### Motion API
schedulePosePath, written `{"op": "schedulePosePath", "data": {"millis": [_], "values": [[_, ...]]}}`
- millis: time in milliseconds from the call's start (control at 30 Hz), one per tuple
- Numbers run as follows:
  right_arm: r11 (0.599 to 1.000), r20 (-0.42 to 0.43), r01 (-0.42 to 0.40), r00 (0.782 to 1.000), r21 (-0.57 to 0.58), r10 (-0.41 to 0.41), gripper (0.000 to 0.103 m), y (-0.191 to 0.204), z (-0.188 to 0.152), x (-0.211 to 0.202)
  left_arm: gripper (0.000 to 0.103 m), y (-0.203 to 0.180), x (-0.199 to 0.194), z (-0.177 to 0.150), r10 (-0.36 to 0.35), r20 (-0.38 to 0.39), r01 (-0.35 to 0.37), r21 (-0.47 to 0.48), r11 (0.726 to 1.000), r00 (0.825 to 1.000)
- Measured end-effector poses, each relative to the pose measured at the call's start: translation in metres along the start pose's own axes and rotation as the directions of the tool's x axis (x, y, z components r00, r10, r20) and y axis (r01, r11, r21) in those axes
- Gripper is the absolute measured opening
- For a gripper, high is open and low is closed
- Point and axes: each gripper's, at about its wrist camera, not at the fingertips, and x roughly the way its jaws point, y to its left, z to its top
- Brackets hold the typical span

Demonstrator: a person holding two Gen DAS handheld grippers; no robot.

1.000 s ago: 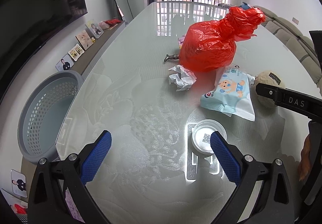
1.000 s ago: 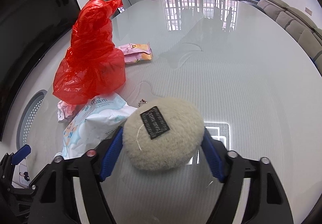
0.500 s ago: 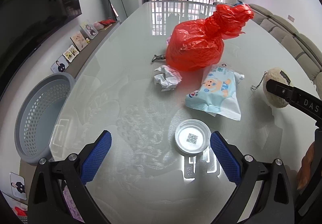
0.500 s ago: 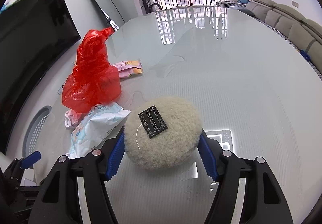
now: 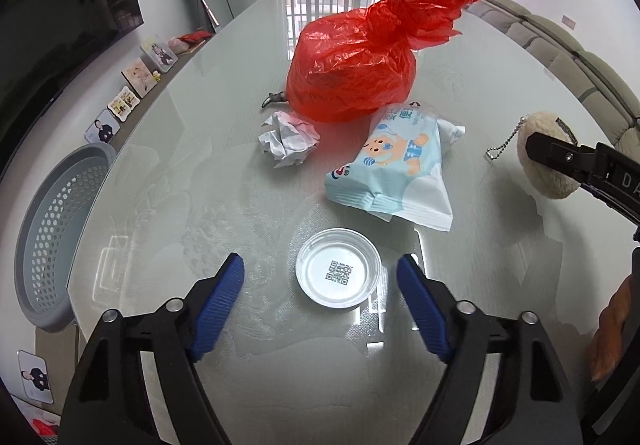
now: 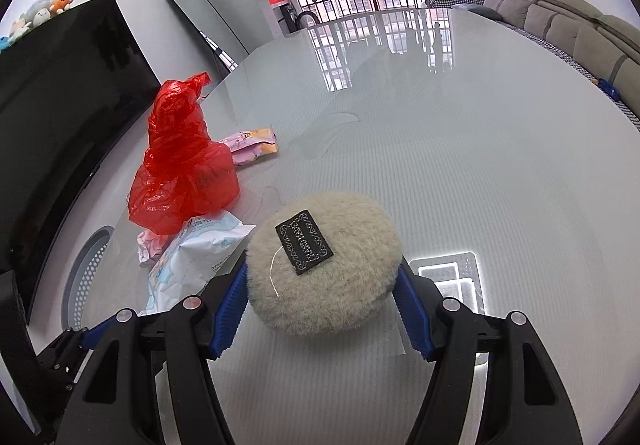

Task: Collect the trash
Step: 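Grasp the beige fluffy ball with the right tool while the left tool grasps the white lid, then carry both items over the grey basket and open both tools to drop them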

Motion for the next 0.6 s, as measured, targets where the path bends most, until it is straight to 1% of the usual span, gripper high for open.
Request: {"op": "schedulePosePath", "data": {"millis": [33,67,100,133,200,333,600], "values": [[1.0,-0.001,0.0,1.0,0.0,0.0,0.065,0.0,0.0,0.0,0.059,-0.001,-0.001,-0.001,-0.001,0.005,0.001,0.005,1.0,1.0],[1.0,-0.002,0.0,1.0,0.0,0.0,0.065,0.0,0.0,0.001,0.054,-0.004,-0.003,-0.001,-0.004,0.011,0.004,0.013,1.0,1.0],[1.0,-0.002,0.0,1.0,0.0,0.0,0.065,0.0,0.001,0.001,0.045,-0.006,-0.005,-0.001,-0.007,0.012,0.006,0.021,1.0,1.0],[1.0,-0.003,0.0,1.0,0.001,0.0,0.065,0.0,0.0,0.001,0.039,-0.007,-0.005,-0.001,-0.011,0.013,0.01,0.025,1.0,1.0],[1.0,-0.001,-0.001,1.0,0.003,0.001,0.065,-0.001,0.0,0.0,0.039,-0.009,-0.007,-0.002,-0.008,0.012,0.008,0.031,0.999,1.0],[1.0,-0.005,-0.004,1.0,0.007,0.004,0.065,0.0,0.0,-0.001,0.039,-0.003,-0.012,-0.002,-0.004,0.014,0.004,0.014,1.0,1.0],[1.0,-0.02,-0.008,1.0,-0.019,0.007,0.065,0.013,-0.017,-0.02,0.039,0.026,-0.036,0.0,0.056,0.072,-0.054,-0.033,0.998,0.996]]}}
